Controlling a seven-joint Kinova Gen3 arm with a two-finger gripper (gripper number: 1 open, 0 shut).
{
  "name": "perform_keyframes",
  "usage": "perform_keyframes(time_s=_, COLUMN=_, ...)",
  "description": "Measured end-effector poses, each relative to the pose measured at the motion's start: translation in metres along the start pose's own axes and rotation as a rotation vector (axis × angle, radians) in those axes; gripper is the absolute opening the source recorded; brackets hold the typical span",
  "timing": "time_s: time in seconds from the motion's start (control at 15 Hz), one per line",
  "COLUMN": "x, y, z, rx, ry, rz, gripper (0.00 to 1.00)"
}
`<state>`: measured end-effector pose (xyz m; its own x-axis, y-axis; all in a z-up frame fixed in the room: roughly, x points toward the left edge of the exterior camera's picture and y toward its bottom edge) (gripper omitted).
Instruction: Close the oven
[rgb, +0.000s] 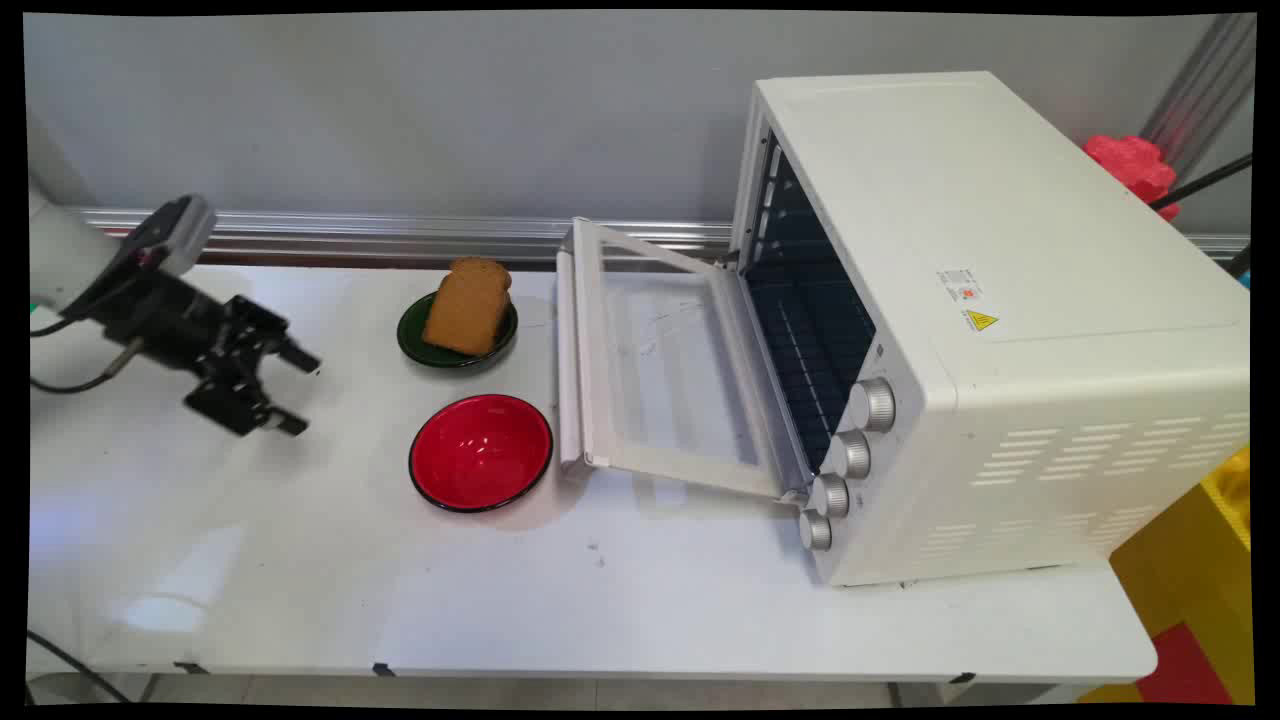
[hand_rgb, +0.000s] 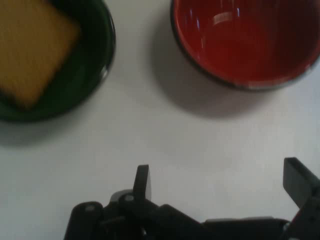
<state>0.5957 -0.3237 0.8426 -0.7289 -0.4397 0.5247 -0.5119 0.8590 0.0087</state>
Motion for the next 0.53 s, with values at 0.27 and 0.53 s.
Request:
perform_keyframes(time_s=0.27, x=0.031, y=-0.006, z=0.009, rx=0.027, ry=0.129, rz=-0.006, gripper=1.0)
perform_keyframes(time_s=0.53, x=0.059, y=-0.012, z=0.018, rx=0.048, ry=0.247, rz=-0.012, gripper=1.0)
